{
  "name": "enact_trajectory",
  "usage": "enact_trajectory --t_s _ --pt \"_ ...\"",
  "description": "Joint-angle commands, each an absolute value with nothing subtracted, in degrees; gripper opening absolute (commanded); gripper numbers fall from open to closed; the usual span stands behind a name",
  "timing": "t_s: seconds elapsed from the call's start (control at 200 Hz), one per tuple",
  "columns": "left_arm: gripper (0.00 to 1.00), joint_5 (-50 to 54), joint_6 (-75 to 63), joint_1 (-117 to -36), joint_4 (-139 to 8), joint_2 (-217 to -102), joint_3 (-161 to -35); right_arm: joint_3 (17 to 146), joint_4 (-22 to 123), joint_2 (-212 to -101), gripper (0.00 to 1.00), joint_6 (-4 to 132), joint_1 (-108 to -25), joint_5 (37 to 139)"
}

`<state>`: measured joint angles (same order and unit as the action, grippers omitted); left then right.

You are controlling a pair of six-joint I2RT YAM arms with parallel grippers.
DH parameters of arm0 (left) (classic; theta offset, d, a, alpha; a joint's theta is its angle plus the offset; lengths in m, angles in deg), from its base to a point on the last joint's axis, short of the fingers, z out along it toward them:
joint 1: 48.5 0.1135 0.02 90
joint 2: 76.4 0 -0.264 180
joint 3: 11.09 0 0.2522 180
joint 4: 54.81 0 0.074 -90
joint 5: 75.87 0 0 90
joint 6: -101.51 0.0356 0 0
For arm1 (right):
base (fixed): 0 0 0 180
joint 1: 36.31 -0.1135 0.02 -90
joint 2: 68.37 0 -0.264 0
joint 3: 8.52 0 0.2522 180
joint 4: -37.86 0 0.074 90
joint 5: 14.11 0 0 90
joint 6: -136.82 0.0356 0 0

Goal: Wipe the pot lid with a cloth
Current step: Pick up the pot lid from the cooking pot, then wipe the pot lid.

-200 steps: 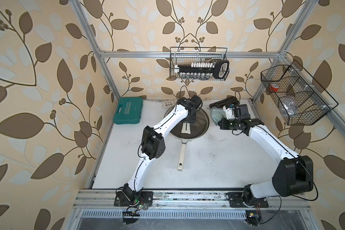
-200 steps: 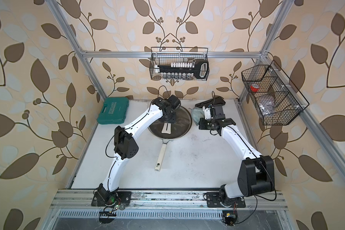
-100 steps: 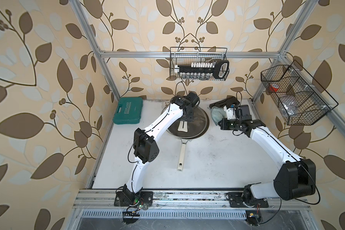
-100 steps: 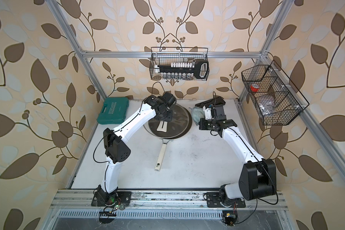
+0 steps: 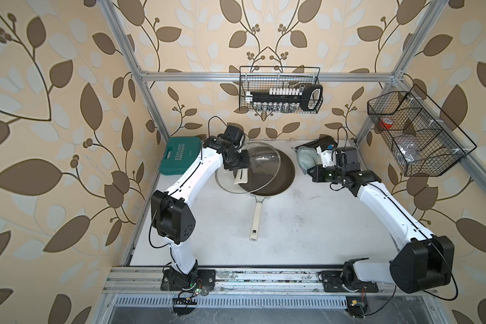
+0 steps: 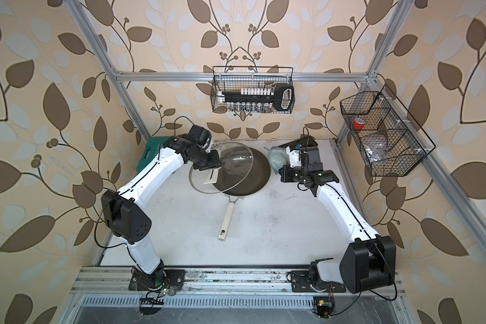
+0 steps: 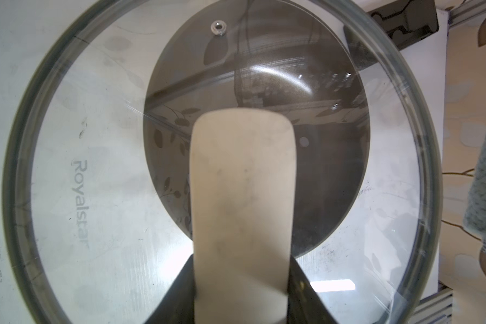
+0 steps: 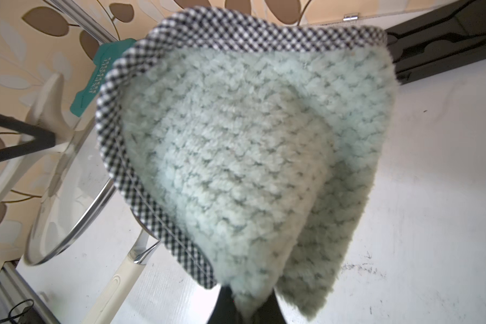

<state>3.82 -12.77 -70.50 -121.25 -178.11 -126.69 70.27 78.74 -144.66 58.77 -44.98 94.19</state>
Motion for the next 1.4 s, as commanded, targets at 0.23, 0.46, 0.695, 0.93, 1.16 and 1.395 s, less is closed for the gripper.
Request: enact_trajectory --t_s 0.23,0.46,0.695,0.93,1.16,1.395 --pt "0.00 -22.69 -19.37 -63.26 -91.84 -165.28 -119.16 73.23 78.33 -143.34 0.00 57.85 -44.66 107.35" --pt "0.00 -32.78 -31.36 -58.82 -73.85 -163.05 -112.76 74.68 71.72 -144.03 0.00 64.17 -42.95 117.79" --pt "0.00 -37.82 -43.86 -57.56 -57.81 -163.30 -109.03 76.55 63.66 -145.24 0.00 71.98 -42.92 123.82" --pt "0.00 -40.94 -55.64 -57.07 -42.80 -164.98 -107.04 79.29 54.93 -148.46 0.00 78.99 -42.99 128.40" --pt "0.00 -42.21 -68.54 -56.41 -26.60 -167.20 -105.23 82.79 51.03 -151.61 0.00 82.03 -43.06 130.12" --pt "0.00 -41.60 -81.07 -56.32 -12.00 -170.94 -105.05 86.61 48.90 -154.35 0.00 84.72 -44.17 131.24"
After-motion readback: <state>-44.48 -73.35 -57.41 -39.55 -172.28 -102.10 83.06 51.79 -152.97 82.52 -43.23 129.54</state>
